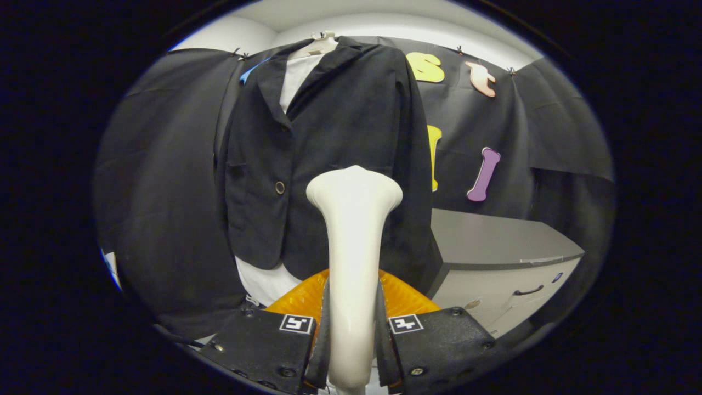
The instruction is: Iron the clothes twice with a garment steamer, once on the left side and once on the right side.
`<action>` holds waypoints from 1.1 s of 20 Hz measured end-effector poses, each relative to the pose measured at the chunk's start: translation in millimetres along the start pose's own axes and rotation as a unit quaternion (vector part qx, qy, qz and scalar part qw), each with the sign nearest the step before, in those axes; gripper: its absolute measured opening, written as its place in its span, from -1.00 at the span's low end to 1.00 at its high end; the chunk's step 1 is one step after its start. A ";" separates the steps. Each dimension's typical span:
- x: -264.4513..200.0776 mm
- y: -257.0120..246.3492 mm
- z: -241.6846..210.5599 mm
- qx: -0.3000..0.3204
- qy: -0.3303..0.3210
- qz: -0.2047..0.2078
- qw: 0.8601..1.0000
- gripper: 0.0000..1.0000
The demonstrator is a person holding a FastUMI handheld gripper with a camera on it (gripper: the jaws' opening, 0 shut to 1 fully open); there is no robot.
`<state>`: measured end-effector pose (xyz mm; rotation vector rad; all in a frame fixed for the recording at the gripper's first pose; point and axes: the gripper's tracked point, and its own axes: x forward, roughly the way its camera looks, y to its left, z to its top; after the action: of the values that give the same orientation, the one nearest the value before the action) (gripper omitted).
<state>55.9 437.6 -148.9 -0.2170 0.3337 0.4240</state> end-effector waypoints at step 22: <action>-5.6 -32.9 -117.4 0.003 0.114 0.071 0.991 -0.26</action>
<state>33.7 374.2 -250.8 -0.2366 0.5775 0.5408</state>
